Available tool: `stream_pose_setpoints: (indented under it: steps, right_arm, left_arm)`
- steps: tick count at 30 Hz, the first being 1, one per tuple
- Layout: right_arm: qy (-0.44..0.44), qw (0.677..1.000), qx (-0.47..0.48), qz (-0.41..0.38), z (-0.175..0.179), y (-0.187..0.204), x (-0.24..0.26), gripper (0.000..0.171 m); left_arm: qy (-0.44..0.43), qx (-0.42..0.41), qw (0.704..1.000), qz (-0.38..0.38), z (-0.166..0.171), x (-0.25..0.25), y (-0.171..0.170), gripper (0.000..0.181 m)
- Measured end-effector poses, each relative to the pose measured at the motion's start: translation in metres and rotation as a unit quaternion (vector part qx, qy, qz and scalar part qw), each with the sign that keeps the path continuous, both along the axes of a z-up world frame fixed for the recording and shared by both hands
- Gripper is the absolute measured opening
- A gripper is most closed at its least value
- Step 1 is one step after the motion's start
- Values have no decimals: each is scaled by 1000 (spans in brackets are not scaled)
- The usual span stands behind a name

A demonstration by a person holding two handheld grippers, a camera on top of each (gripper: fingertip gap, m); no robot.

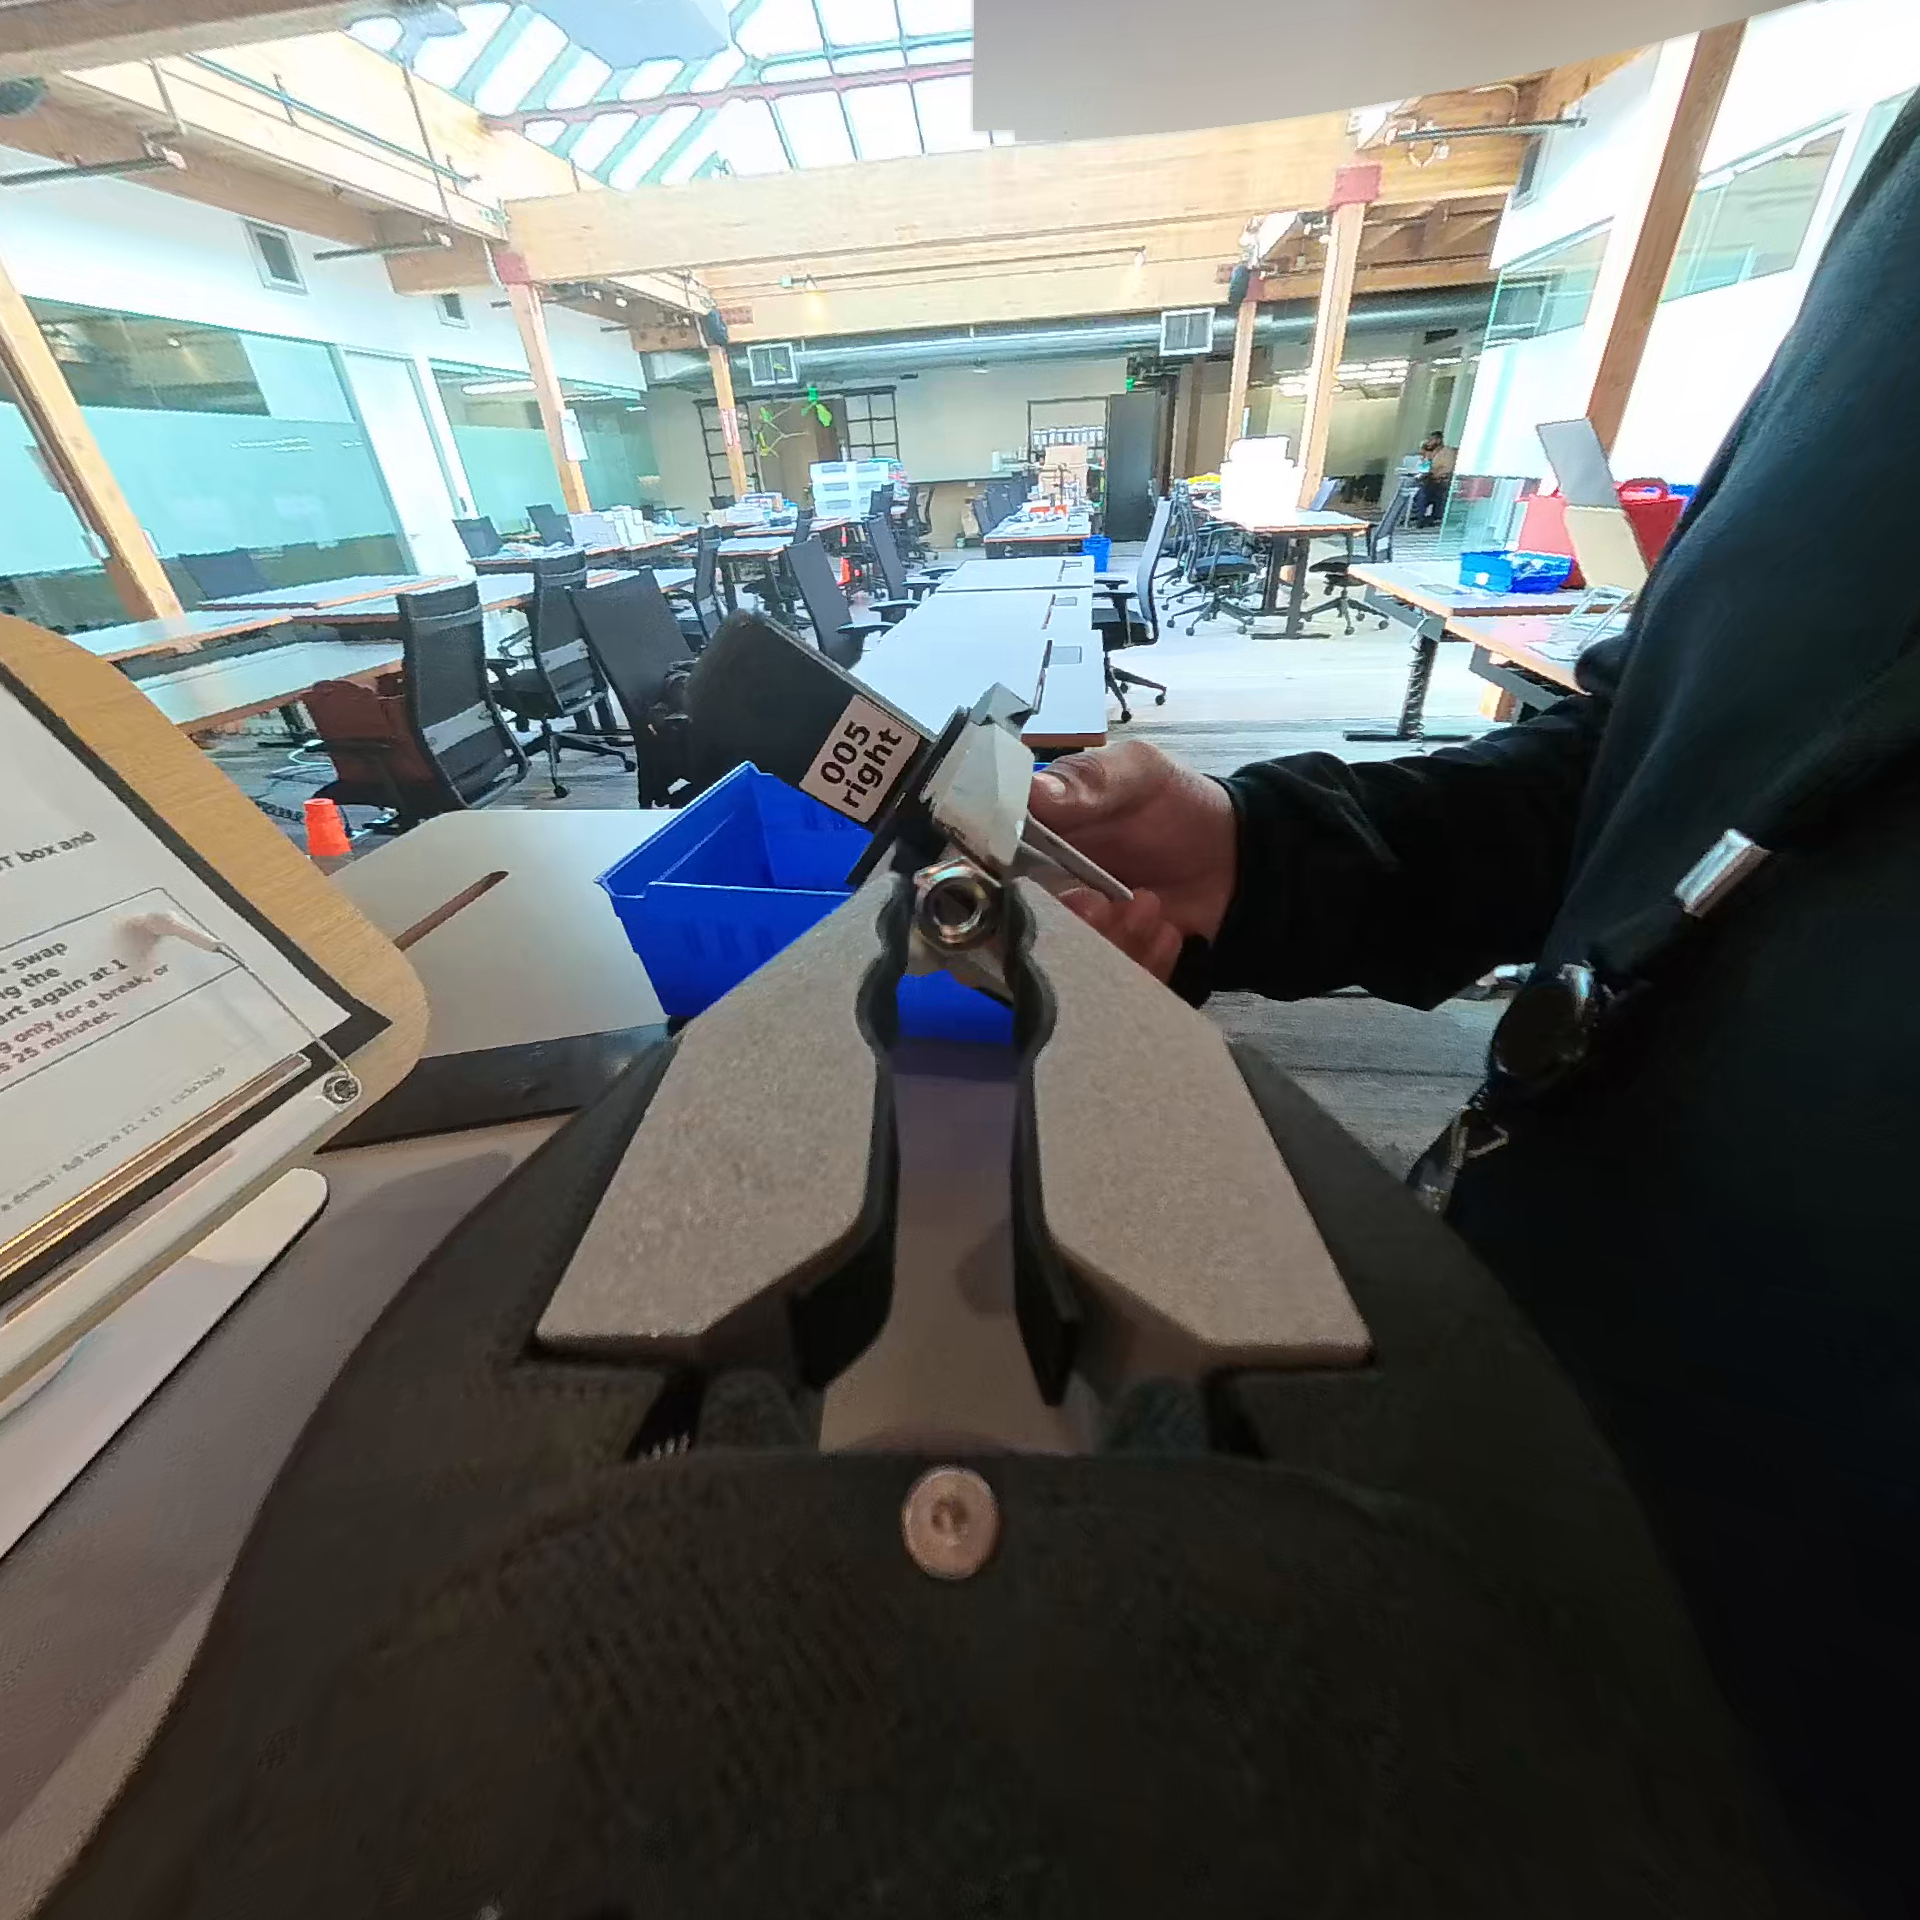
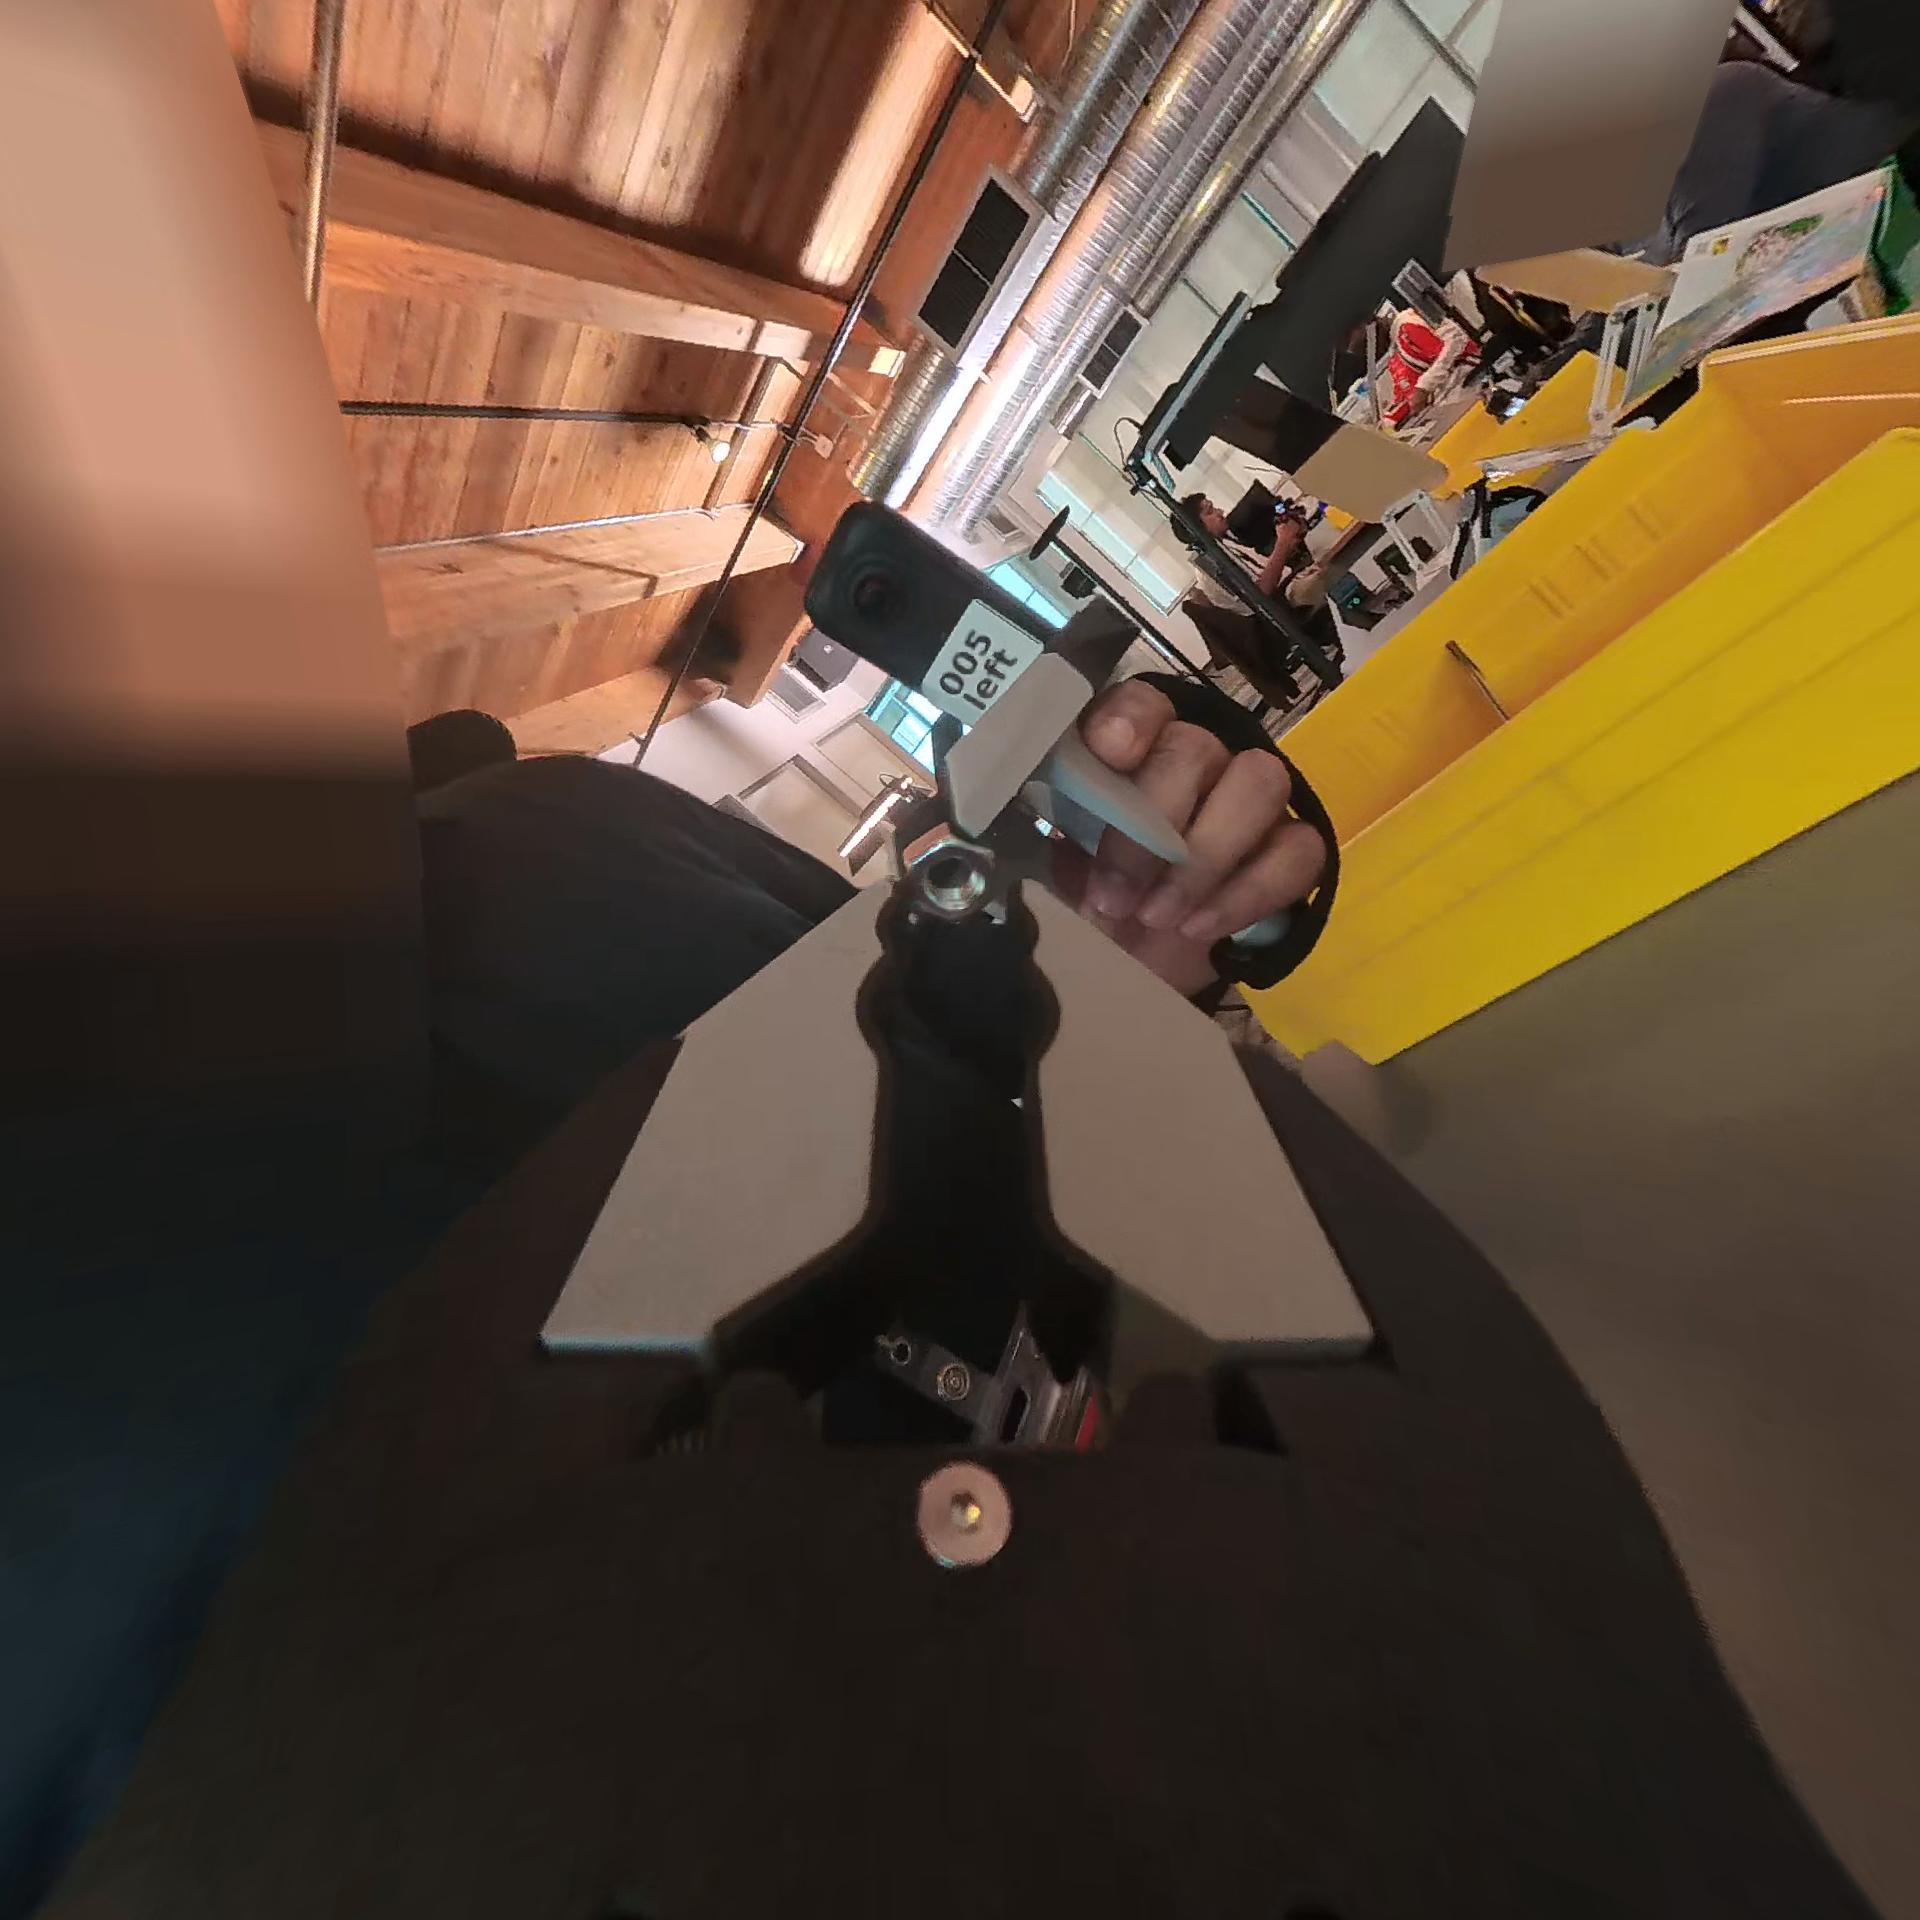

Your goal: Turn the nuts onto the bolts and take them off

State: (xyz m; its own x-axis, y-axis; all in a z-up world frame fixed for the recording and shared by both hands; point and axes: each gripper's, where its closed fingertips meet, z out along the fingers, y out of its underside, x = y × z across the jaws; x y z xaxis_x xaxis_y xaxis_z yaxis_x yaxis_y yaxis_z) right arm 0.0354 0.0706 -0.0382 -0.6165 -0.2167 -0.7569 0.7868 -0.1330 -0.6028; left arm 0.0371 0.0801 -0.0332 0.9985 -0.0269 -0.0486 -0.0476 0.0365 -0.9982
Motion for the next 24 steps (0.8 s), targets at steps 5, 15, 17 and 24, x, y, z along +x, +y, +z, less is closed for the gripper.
stream_pose_setpoints:
  steps: [5, 15, 17, 24]
  right_arm:
    - [7, 1000, 2, 1, 1, -5, 0, 14]
    - [59, 987, 116, -90, -20, 16, -21, 14]
    - [84, 968, 191, -139, -37, 33, -34, 14]
    - [141, 900, 374, -176, -90, 59, -44, 15]
  left_arm:
    - [-4, 1, 1000, 6, -3, 2, 1, 15]
    - [-55, -62, 995, 56, -30, -16, 0, 32]
    - [-84, -130, 985, 72, -60, -24, 0, 36]
    - [-138, -330, 917, 175, -170, -52, -1, 34]
